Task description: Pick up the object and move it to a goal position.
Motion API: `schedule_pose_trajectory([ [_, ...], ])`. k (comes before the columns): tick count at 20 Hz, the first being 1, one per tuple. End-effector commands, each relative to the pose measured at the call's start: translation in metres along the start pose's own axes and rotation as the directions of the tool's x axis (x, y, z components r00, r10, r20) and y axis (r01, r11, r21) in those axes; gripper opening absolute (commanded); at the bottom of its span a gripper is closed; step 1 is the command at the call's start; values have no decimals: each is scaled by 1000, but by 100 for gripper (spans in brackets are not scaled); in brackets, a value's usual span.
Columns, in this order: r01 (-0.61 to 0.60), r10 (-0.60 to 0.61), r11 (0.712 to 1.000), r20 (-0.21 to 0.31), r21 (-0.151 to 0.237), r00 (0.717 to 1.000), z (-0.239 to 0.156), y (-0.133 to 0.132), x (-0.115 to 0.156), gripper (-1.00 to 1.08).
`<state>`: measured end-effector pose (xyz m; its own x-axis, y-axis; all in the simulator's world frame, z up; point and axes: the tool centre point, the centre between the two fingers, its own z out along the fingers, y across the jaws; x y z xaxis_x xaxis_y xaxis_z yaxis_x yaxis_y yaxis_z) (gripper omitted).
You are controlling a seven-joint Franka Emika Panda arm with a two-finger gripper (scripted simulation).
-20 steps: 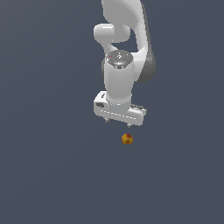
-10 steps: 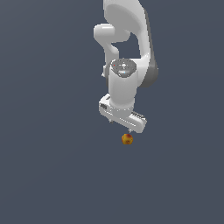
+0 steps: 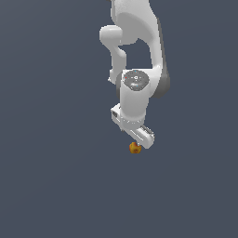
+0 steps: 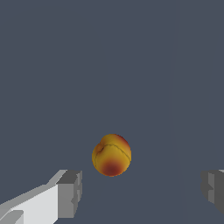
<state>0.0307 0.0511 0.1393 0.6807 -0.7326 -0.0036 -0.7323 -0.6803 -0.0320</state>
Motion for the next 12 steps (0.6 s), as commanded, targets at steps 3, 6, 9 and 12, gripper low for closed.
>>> schedule_pose_trajectory([
  [3,-114,114,993,1,-5,993,9,-4,-3,100],
  [6,-188,188,982,0,-8,982,15,-6,-6,100],
  [9,-261,261,965,-1,-11,965,22,-9,-8,100],
  [12,-332,332,943,-4,-14,943,28,-11,-10,100],
])
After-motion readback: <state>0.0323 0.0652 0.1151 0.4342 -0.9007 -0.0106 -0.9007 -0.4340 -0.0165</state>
